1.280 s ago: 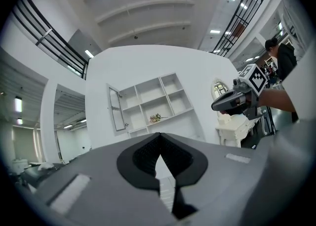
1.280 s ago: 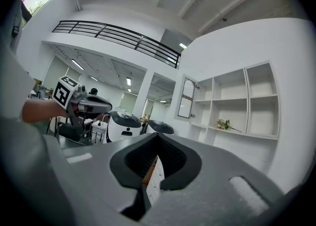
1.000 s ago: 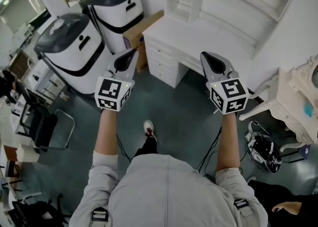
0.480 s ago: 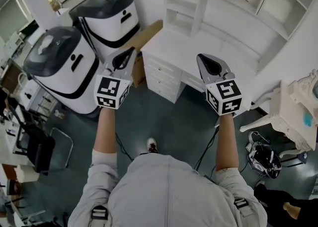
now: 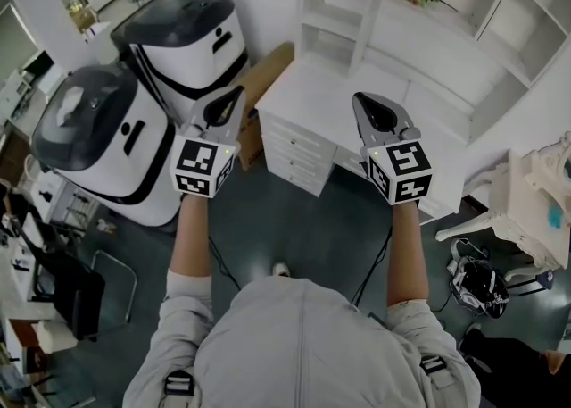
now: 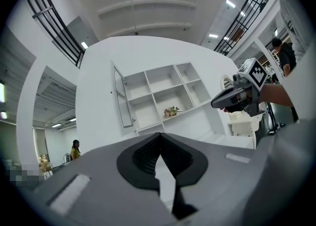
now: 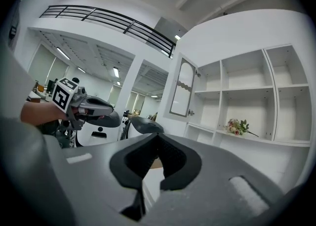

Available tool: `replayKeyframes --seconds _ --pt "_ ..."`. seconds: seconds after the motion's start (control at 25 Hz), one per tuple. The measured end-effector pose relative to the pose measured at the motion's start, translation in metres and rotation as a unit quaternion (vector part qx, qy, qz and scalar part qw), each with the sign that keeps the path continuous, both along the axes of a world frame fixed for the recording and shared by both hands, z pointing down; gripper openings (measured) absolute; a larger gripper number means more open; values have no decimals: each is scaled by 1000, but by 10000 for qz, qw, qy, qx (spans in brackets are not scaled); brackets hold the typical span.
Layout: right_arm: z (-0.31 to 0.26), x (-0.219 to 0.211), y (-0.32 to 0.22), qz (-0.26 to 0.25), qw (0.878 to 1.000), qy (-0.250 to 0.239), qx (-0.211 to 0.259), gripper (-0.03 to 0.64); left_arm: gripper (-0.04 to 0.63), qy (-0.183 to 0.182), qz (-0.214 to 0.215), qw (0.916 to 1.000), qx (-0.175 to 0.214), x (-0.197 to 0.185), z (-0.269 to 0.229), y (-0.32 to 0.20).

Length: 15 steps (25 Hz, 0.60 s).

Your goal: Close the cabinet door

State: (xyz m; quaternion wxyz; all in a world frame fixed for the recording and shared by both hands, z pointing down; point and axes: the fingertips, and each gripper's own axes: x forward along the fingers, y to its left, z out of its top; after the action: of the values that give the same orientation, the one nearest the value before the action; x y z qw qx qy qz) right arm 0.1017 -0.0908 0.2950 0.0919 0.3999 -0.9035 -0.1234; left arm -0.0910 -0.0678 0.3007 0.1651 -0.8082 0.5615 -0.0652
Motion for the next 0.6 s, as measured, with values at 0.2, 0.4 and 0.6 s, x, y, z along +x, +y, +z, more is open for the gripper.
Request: replayKeyframes --seconds 0.2,0.4,0.6 --pt "-3 -19 -24 113 9999 -77 -41 3 17 -15 40 10000 -10 -20 1 -19" --pt "2 -47 -44 -2 9999 -45 -104 3 17 122 -27 9999 -44 -42 4 -39" --pt "6 -65 -69 -130 9998 -26 -157 3 17 158 -73 9998 -79 -50 8 -62"
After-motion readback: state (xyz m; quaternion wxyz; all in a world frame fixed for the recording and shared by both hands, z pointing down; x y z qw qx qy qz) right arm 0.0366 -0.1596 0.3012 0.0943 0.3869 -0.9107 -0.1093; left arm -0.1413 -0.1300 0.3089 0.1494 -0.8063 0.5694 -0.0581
